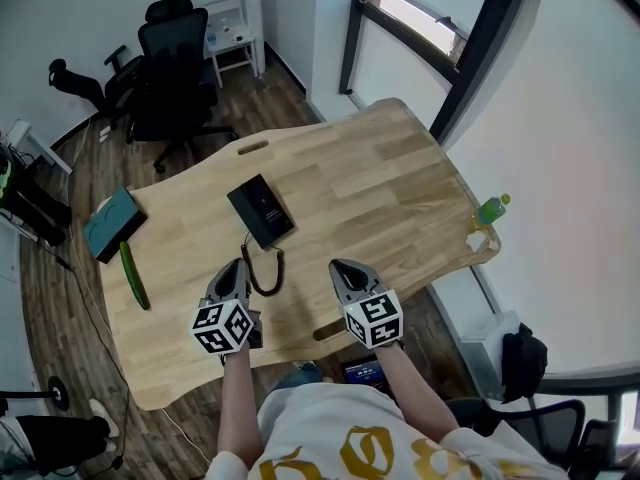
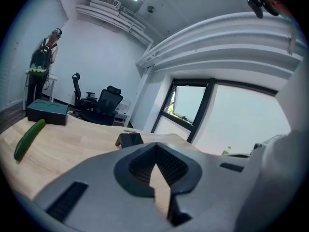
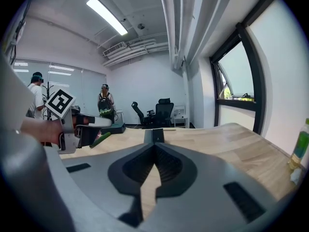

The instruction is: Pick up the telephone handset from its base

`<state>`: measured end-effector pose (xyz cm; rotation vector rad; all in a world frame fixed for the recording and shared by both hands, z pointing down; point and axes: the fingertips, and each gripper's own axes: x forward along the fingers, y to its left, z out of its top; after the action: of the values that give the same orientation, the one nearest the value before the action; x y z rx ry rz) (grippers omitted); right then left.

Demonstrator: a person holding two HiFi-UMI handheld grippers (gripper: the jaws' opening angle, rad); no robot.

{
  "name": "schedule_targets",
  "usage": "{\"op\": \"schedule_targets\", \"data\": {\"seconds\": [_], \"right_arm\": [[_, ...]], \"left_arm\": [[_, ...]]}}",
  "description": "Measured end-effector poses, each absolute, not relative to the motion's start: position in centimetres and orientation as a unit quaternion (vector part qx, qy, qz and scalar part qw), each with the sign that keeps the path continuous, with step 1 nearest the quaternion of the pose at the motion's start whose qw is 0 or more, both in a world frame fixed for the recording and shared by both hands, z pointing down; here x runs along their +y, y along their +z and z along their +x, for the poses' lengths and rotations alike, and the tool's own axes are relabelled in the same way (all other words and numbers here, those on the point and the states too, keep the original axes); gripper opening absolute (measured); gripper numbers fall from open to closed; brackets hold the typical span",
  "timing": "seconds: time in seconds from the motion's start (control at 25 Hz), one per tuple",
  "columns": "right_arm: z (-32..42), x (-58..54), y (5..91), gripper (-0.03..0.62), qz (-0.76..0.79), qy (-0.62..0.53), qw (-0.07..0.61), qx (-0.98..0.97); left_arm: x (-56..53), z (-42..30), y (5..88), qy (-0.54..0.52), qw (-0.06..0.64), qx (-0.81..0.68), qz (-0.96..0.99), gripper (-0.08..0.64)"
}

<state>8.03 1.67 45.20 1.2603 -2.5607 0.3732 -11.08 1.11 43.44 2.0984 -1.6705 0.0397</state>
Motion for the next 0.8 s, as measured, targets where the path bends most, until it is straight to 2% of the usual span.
{"op": "schedule_targets", "data": {"seconds": [0.8], "right_arm": [[3.7,-6.2,45.5,0.005,0.431,0.124,0.132,-0.884]], "left_arm": [[-6.4,-14.6,44.7,0.002,0.244,-0.609,0.755,0.006]]}}
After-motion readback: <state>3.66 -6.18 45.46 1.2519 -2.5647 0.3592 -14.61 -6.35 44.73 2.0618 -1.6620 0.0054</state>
